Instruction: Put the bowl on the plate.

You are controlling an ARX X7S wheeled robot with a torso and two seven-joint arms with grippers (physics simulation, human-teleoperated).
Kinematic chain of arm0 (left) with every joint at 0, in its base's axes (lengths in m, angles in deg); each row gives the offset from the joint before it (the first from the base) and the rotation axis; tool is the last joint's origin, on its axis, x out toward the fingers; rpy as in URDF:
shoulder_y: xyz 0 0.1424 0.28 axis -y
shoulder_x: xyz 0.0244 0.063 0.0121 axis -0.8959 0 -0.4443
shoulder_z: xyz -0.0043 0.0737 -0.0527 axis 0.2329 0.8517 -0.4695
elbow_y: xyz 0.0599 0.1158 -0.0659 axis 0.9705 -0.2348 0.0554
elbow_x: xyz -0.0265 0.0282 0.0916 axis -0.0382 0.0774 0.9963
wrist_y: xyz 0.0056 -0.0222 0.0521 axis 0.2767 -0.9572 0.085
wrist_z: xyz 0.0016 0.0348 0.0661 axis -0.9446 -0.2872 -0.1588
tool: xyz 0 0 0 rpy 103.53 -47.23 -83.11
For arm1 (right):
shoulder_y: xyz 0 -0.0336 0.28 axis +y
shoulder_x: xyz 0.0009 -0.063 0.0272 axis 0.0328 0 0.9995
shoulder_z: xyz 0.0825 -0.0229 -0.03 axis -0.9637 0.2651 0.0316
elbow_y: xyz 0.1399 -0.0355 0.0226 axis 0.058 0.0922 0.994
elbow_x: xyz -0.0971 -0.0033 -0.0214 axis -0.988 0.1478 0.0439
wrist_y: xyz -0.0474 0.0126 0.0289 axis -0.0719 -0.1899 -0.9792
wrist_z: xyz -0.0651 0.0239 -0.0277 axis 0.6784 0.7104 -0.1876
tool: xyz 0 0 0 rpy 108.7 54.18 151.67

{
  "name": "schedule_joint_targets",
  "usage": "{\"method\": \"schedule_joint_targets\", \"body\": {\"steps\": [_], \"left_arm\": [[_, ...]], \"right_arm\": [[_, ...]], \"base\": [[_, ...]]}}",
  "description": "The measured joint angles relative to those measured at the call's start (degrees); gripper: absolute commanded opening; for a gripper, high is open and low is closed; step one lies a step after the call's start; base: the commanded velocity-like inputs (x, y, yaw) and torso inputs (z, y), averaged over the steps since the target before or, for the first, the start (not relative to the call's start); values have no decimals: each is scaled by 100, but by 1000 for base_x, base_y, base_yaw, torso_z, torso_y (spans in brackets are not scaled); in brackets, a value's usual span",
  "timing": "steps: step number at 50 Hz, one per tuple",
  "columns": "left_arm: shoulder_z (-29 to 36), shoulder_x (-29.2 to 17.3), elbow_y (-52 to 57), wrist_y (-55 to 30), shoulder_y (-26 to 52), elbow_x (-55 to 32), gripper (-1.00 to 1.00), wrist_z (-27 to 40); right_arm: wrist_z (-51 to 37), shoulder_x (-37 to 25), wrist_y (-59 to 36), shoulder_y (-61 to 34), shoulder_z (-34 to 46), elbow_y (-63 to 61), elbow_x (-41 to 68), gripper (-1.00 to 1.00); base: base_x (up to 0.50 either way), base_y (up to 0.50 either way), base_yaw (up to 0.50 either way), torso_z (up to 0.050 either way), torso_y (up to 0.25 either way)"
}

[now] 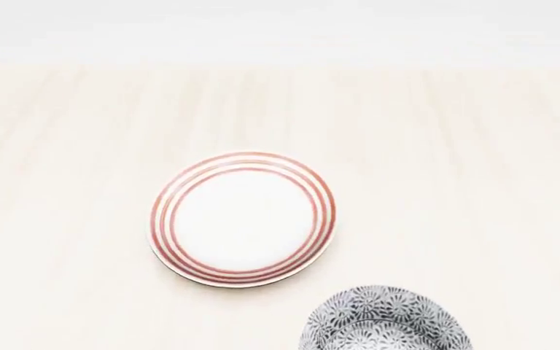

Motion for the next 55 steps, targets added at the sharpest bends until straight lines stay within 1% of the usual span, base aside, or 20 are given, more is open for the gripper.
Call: {"method": "schedule_joint_targets", "body": {"steps": [15,34,39,45,52,55], "left_arm": [[1,-77,-11,62,-43,-68,100,106],[7,-170,-17,117,-84,-152,100,217],[-64,-205,-34,124,-115,-243,100,245],[-216,-224,18,171,-248,-425,100,273],[-471,-202,105,326,-452,-761,100,283],[-534,-188,117,382,-496,-856,100,293]], "right_arm": [[-181,-123,-42,29,42,-15,67,100],[-369,-207,158,117,47,15,194,100],[-390,-298,40,176,61,-85,267,100],[-503,-594,-704,308,-12,-632,225,100],[-649,-1114,-2230,65,-59,-1239,315,100],[-875,-1525,-2836,-102,-56,-1414,664,100]], "base": [[465,0,0,0,0],[0,0,0,0,0],[0,0,0,0,0],[0,0,0,0,0],[0,0,0,0,0],[0,0,0,0,0]]}}
